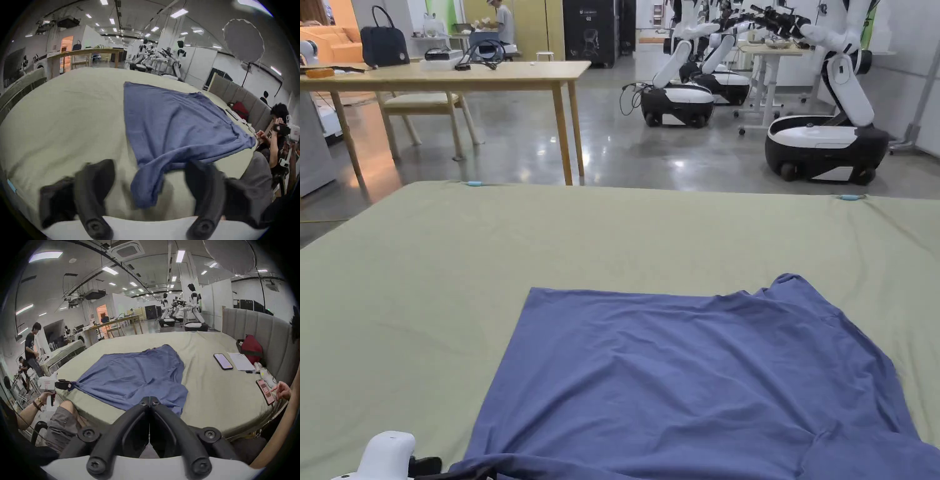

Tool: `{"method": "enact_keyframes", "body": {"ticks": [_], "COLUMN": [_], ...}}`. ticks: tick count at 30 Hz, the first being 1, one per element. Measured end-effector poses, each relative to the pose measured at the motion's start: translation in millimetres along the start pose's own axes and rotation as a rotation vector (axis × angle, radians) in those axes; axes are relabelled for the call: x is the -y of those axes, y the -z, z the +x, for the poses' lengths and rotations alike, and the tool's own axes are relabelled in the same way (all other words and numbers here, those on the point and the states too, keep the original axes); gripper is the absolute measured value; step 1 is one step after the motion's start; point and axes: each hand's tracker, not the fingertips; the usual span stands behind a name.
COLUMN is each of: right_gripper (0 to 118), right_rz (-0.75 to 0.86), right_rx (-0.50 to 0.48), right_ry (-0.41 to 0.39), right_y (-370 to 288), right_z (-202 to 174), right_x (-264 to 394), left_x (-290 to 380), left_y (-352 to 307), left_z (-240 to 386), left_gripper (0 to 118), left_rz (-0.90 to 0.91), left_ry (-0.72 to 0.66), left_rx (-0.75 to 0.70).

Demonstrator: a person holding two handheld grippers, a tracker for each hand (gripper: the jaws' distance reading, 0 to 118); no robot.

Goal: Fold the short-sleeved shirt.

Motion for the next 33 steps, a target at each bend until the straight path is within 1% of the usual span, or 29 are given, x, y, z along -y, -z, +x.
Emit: {"method": "enact_keyframes", "body": {"ticks": [1,2,3,4,5,9,10,11,12,13,14,16,18,19,20,22,23,24,25,26,27,28,29,30,32,33], "right_gripper": [0,0,0,0,0,0,3,29,70,107,118,111,100,93,81,64,52,45,45,18,8,8,8,8,8,8], "right_rz": [-0.008,-0.017,-0.022,-0.029,-0.039,-0.094,-0.111,-0.148,-0.165,-0.200,-0.264,-0.293,-0.375,-0.415,-0.440,-0.434,-0.414,-0.395,-0.372,-0.327,-0.270,-0.281,-0.303,-0.284,-0.270,-0.250], "right_rx": [0.005,0.012,0.017,0.019,0.017,0.043,0.046,0.056,0.072,0.090,0.105,0.108,0.100,0.087,0.064,0.041,0.057,0.071,0.076,0.033,0.004,0.017,0.034,0.051,0.028,0.032], "right_ry": [0.006,0.011,0.013,0.011,0.007,-0.053,-0.062,-0.078,-0.083,-0.089,-0.094,-0.087,-0.060,-0.046,-0.037,-0.041,-0.051,-0.067,-0.050,0.008,0.061,0.051,0.014,-0.009,-0.002,-0.007], "right_y": [1.7,3.2,4.8,8.4,11.1,35.8,45.7,58.0,69.9,82.5,96.8,113.6,127.3,132.4,136.0,140.0,139.8,138.1,135.3,131.4,126.3,124.7,122.9,119.6,113.3,110.9], "right_z": [1.2,2.8,4.6,2.8,4.1,9.9,14.0,18.4,25.0,30.1,34.8,47.7,58.5,62.5,61.0,61.6,59.7,55.4,56.4,59.8,60.9,57.8,55.7,55.1,51.8,50.5], "right_x": [0.6,1.2,1.9,1.7,1.2,-1.4,0.3,3.2,8.4,13.8,18.7,28.9,35.6,38.3,43.2,48.7,51.3,52.2,51.2,49.4,49.0,48.4,47.3,46.2,36.0,30.2], "left_x": [1.3,-0.1,-0.3,1.0,1.9,0.3,-2.9,-3.0,-2.7,-2.6,-5.0,-5.7,-8.0,-8.3,-7.9,-8.7,-9.3,-9.3,-9.1,-10.1,-9.9,-9.9,-10.1,-12.0,-21.5,-27.2], "left_y": [1.3,0.9,-1.4,-0.6,-2.1,-4.6,-6.4,-6.8,-6.7,-6.5,-9.5,-10.7,-14.3,-15.1,-15.0,-16.1,-16.8,-17.2,-17.6,-18.4,-18.7,-18.9,-20.0,-21.4,-29.0,-31.3], "left_z": [0.7,6.6,7.3,8.5,10.7,11.9,12.4,13.0,14.0,15.3,23.2,27.4,31.5,33.1,34.0,33.6,34.4,36.4,37.9,35.5,35.3,35.6,35.4,31.4,33.5,35.6], "left_gripper": [60,25,15,10,9,9,9,9,9,9,9,9,9,9,9,9,9,9,9,9,9,9,9,9,9,9], "left_rz": [-0.011,-0.033,-0.048,-0.037,-0.021,-0.019,-0.021,-0.021,-0.021,-0.024,-0.026,-0.027,-0.029,-0.030,-0.032,-0.035,-0.037,-0.039,-0.041,-0.044,-0.047,-0.048,-0.050,-0.048,-0.030,-0.023], "left_ry": [-0.003,0.010,0.067,0.079,0.076,0.048,0.048,0.051,0.053,0.056,0.063,0.069,0.075,0.077,0.075,0.072,0.076,0.078,0.080,0.085,0.092,0.094,0.092,0.079,0.079,0.087], "left_rx": [-0.002,-0.021,-0.064,-0.027,-0.028,-0.019,-0.018,-0.021,-0.019,-0.019,-0.021,-0.022,-0.023,-0.025,-0.023,-0.019,-0.019,-0.020,-0.021,-0.021,-0.018,-0.018,-0.015,0.000,0.013,0.021]}}
